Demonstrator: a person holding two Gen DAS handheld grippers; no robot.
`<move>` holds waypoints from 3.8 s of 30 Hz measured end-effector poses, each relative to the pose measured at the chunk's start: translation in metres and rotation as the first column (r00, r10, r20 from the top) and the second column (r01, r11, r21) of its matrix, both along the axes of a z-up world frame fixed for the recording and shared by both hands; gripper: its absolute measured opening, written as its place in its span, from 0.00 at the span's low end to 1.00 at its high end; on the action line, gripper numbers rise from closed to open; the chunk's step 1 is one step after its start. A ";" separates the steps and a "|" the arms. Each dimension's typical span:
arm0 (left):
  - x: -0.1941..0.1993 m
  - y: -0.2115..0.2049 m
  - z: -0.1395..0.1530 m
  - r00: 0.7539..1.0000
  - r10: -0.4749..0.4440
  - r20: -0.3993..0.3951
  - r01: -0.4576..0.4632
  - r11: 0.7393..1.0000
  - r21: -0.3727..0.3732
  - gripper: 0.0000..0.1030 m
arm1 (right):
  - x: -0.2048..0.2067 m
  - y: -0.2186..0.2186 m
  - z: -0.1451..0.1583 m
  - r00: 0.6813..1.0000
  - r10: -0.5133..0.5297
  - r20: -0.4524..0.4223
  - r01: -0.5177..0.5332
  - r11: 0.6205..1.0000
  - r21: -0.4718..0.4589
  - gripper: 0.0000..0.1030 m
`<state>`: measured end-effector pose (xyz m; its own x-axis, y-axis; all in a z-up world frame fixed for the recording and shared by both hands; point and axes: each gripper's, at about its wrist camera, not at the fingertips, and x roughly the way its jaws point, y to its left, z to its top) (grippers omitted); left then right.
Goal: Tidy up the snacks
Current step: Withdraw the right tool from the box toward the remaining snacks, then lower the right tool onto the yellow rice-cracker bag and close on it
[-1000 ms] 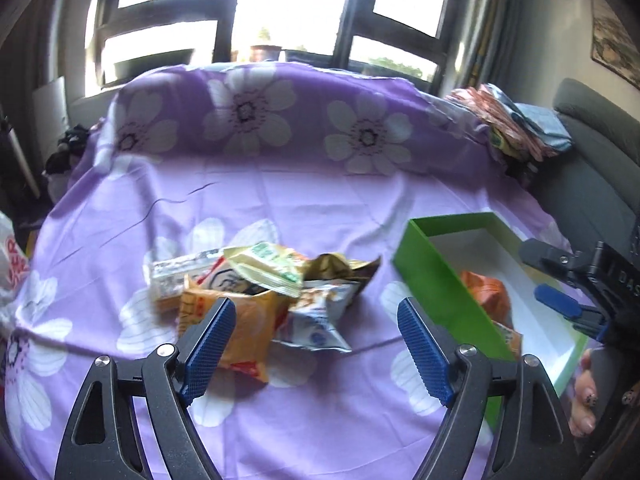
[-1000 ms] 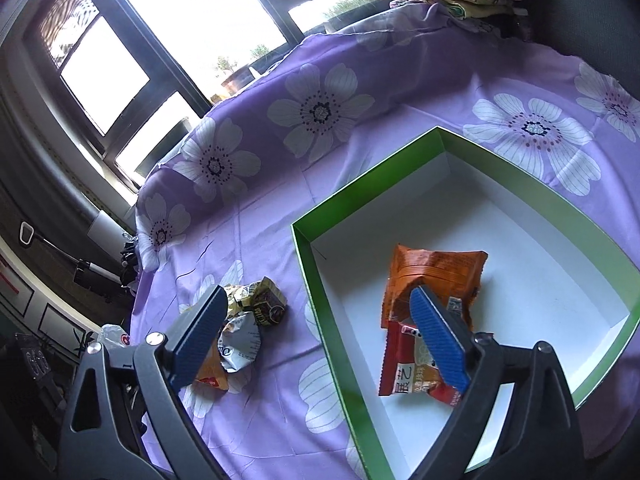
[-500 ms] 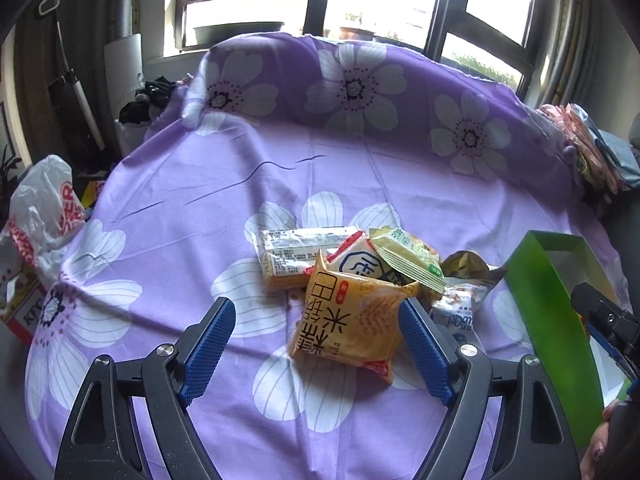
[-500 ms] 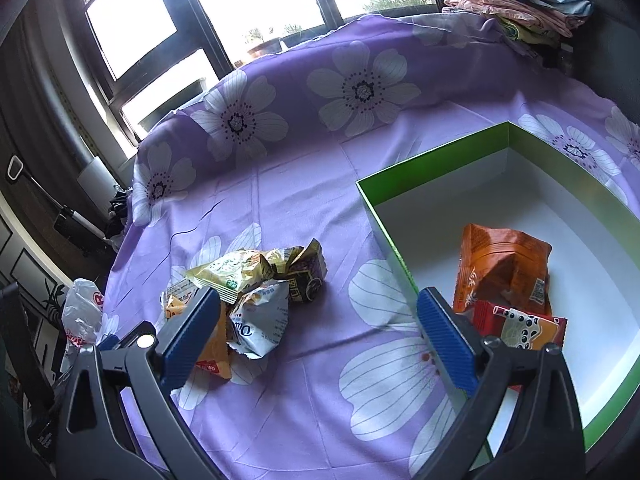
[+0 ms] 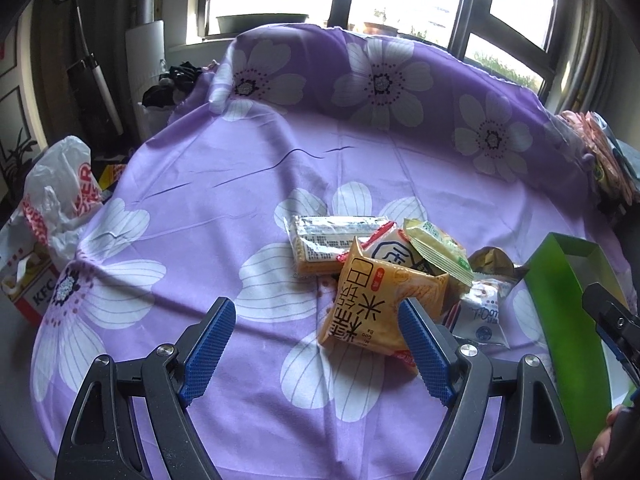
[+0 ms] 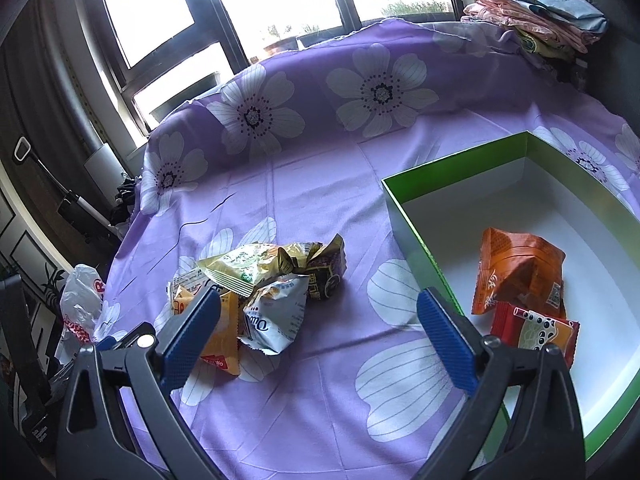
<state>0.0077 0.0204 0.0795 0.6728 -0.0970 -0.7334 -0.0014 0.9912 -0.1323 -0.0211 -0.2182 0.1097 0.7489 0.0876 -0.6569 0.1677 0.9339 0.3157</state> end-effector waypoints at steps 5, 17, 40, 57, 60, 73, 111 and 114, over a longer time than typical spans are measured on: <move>0.002 0.002 -0.003 1.000 -0.002 -0.018 0.001 1.000 -0.022 0.81 | -0.001 0.000 -0.001 1.000 -0.003 -0.002 0.003 1.000 0.009 0.96; 0.002 0.000 -0.003 1.000 0.003 -0.008 -0.003 1.000 0.004 0.81 | 0.000 0.004 -0.003 1.000 0.010 -0.003 -0.010 1.000 0.020 0.96; 0.012 0.002 -0.007 0.998 -0.051 -0.024 0.048 0.992 -0.119 0.81 | 0.055 0.027 0.036 0.968 0.250 -0.026 -0.244 0.959 0.143 0.89; 0.044 -0.002 -0.037 0.974 -0.206 -0.093 0.163 0.926 -0.340 0.80 | 0.098 0.078 -0.035 0.894 0.411 -0.177 -0.345 0.885 0.311 0.60; 0.048 -0.005 -0.050 0.967 -0.211 -0.145 0.153 0.929 -0.336 0.79 | 0.102 0.083 -0.050 0.886 0.422 -0.193 -0.355 0.884 0.304 0.60; 0.041 -0.012 -0.048 0.962 -0.239 -0.133 0.186 0.929 -0.321 0.56 | 0.099 0.097 -0.058 0.850 0.500 -0.165 -0.439 0.846 0.302 0.50; 0.003 -0.017 -0.003 0.972 -0.224 -0.076 0.205 0.957 -0.203 0.43 | 0.050 0.071 -0.022 0.904 0.421 -0.078 -0.377 0.869 0.321 0.62; 0.008 -0.002 -0.014 0.973 -0.173 -0.151 0.136 0.965 -0.226 0.43 | 0.057 0.073 -0.034 0.900 0.417 -0.127 -0.351 0.866 0.356 0.69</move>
